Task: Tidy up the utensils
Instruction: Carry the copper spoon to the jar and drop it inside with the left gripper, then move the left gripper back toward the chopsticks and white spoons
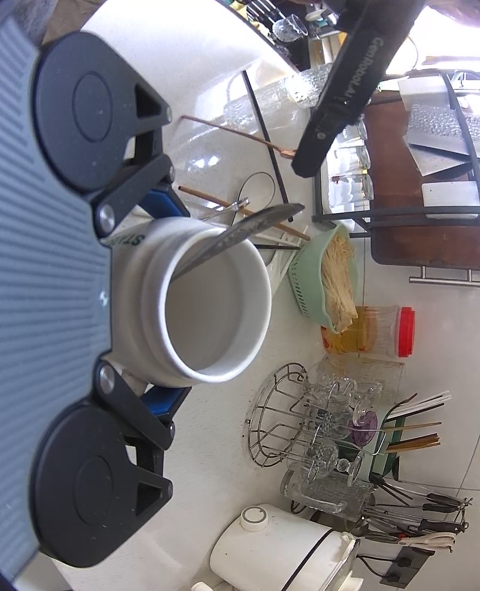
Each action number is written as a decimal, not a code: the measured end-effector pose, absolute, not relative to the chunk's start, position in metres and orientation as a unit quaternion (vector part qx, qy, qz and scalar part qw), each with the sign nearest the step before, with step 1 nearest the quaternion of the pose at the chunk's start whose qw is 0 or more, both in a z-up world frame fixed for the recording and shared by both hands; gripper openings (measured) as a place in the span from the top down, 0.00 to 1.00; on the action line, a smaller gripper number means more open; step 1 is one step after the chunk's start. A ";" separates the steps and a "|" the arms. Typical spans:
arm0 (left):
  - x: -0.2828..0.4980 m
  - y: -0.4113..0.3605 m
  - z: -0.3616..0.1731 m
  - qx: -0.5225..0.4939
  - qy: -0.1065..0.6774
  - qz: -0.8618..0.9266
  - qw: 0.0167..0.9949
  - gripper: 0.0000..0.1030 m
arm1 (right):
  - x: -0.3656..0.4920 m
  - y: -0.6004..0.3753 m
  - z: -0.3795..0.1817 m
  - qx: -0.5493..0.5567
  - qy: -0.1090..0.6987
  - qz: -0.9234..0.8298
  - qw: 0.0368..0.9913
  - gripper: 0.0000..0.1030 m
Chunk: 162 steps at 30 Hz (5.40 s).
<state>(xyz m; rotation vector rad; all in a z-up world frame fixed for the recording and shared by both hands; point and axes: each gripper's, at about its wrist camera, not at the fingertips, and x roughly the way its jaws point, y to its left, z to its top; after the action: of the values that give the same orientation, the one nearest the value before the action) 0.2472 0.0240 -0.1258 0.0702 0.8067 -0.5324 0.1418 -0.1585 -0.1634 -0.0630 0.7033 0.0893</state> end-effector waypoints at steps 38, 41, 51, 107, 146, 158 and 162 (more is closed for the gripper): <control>0.227 -0.020 0.028 -0.040 0.281 -0.301 0.911 0.69 | 0.144 -0.166 -0.164 -0.037 0.336 0.073 0.938 0.11; 0.229 -0.026 0.036 -0.065 0.282 -0.318 0.903 0.69 | 0.144 -0.165 -0.164 -0.037 0.335 0.072 0.939 0.11; 0.240 -0.057 0.012 -0.080 0.334 -0.342 0.875 0.69 | 0.144 -0.166 -0.165 -0.034 0.331 0.072 0.940 0.11; 0.226 -0.067 -0.056 0.019 0.424 -0.272 0.864 0.65 | 0.149 -0.173 -0.169 -0.030 0.315 0.082 0.945 0.12; 0.208 -0.008 -0.124 -0.075 0.452 -0.082 0.885 0.54 | 0.147 -0.218 -0.167 -0.057 0.320 0.160 0.932 0.12; 0.258 -0.005 -0.167 -0.076 0.490 -0.076 0.865 0.55 | 0.149 -0.223 -0.167 -0.054 0.318 0.149 0.935 0.12; 0.275 -0.002 -0.182 -0.102 0.506 -0.074 0.853 0.55 | 0.149 -0.223 -0.167 -0.053 0.317 0.148 0.935 0.12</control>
<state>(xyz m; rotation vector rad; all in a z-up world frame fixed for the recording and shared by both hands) 0.2746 -0.0019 -0.1823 -0.2145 1.0656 -0.1550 0.1489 -0.2233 -0.1673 -0.1080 0.6471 0.3025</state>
